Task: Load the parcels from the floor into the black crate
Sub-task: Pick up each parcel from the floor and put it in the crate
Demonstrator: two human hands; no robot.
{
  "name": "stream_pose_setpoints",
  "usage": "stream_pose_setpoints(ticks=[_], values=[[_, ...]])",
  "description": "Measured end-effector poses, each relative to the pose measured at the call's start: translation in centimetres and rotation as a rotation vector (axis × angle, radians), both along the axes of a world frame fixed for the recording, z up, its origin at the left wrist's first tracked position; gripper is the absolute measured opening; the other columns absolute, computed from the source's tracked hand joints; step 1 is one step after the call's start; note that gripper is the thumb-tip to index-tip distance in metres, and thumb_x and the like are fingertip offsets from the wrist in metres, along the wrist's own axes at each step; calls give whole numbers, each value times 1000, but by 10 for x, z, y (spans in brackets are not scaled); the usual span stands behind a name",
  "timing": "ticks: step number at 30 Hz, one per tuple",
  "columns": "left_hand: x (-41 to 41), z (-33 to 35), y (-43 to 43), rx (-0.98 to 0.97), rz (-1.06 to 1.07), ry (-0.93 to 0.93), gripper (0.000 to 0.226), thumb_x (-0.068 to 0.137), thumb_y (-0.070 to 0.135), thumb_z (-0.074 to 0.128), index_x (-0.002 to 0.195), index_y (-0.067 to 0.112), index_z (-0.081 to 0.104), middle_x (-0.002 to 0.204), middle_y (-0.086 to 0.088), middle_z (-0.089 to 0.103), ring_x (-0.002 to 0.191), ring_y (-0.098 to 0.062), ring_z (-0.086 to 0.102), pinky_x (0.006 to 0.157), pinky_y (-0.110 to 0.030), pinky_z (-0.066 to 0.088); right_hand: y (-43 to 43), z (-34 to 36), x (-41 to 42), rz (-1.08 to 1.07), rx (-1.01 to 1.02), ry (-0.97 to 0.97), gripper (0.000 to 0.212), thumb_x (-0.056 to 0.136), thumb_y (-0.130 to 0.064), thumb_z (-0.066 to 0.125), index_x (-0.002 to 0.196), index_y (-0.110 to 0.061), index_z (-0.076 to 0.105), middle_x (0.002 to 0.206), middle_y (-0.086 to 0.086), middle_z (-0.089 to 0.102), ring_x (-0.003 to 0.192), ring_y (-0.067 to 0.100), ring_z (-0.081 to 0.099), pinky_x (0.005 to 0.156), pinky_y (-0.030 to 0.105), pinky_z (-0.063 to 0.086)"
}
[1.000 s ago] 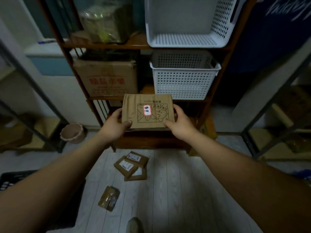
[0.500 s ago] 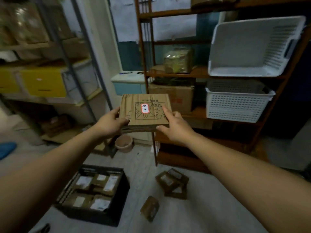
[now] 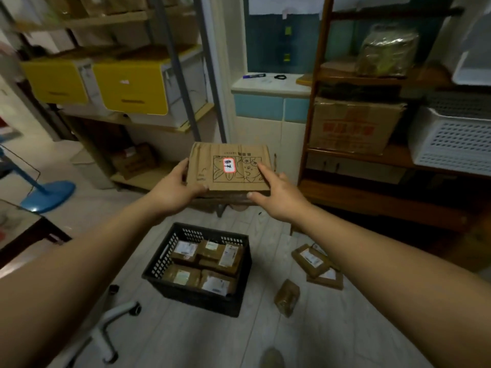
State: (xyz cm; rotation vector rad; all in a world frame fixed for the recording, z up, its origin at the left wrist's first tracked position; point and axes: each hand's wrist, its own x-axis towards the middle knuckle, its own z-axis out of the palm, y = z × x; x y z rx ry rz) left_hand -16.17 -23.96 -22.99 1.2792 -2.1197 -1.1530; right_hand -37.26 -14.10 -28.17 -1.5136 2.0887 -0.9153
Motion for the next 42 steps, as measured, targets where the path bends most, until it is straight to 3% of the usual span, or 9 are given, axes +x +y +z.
stream_pose_setpoints(ticks=[8,12,19,23,28,31,34,38,42], values=[[43,-21,-126,-2,157,-100,78,86,22,61,147,31,13,138,-2,48,91,-6,50,83,-31,44,-147,-33,41,92,21,-83,78,85,-54,55,147,-41,11,141,5,34,124,25,42,102,38,38],[68,-22,-187,52,204,-128,84,84,22,64,148,28,10,142,-3,43,100,-10,47,85,-30,42,-216,-42,63,164,64,-114,77,86,-54,54,147,-40,10,141,5,33,123,23,42,96,35,36],[85,-69,-272,66,85,-211,81,80,23,69,145,28,21,141,-2,42,106,-11,44,83,-26,36,-285,-78,79,124,111,-44,77,84,-56,55,148,-36,17,142,7,35,127,26,34,92,31,28],[97,-102,-335,92,-96,-257,74,79,23,71,140,28,31,130,2,53,114,-15,51,87,-28,39,-312,-110,100,9,178,-67,77,83,-58,54,147,-38,16,148,9,28,130,28,36,103,36,34],[113,-149,-405,162,-329,-259,74,77,18,71,138,33,32,94,24,51,83,2,52,62,-14,40,-338,-160,155,-196,197,-181,75,85,-51,57,146,-40,16,137,8,37,113,19,50,91,24,38],[119,-185,-427,115,-497,-220,39,80,19,67,113,33,52,100,20,56,98,-3,57,74,-17,44,-348,-194,179,-258,256,-236,72,87,-47,58,146,-41,16,133,6,41,105,13,49,86,23,37],[124,-227,-433,163,-563,-193,28,78,20,70,98,35,58,94,14,64,89,4,61,80,-26,53,-352,-232,188,-284,322,-311,71,88,-43,58,146,-38,17,138,7,39,111,15,47,94,28,39],[135,-317,-444,281,-544,-277,31,78,26,71,106,19,62,102,0,67,96,-11,64,89,-43,53,-365,-303,197,-258,397,-348,72,89,-39,58,147,-35,17,144,8,35,121,23,47,103,40,41],[147,-426,-454,188,-478,-560,61,82,29,68,136,22,41,138,-4,37,115,-21,51,101,-39,44,-386,-399,209,-210,434,-308,71,90,-32,58,147,-34,16,146,8,32,122,24,45,100,34,41]])
